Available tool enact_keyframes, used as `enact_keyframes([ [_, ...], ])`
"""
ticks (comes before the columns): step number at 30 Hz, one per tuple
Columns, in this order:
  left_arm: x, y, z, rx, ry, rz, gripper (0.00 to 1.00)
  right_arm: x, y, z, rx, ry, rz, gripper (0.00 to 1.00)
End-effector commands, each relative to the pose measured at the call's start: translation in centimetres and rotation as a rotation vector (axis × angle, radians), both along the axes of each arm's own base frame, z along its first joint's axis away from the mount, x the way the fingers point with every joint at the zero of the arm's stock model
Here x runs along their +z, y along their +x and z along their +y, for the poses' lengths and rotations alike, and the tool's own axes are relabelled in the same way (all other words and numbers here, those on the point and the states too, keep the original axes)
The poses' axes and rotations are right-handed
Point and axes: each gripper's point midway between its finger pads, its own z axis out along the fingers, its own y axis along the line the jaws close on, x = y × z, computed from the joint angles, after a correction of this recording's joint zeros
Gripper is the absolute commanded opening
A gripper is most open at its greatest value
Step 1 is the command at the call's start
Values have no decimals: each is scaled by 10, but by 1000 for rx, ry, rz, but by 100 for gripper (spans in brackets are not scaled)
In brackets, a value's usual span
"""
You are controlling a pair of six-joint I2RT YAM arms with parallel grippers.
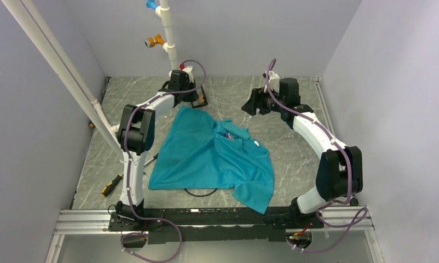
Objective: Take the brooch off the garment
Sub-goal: Place the brooch in the brooch box.
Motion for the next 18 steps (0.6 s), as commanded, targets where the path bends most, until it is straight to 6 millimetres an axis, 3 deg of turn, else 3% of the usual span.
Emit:
enact_keyframes([
  [1,30,6,8,17,24,-112,0,9,2,2,25,18,-44,71],
  [10,62,-2,42,-33,275,-313,0,9,2,4,34,22,-39,71],
  [15,75,-13,41,-158,355,-436,0,8,3,4,34,21,-37,71],
  [18,87,-24,28,-282,345,-518,0,7,3,5,35,18,-33,71],
])
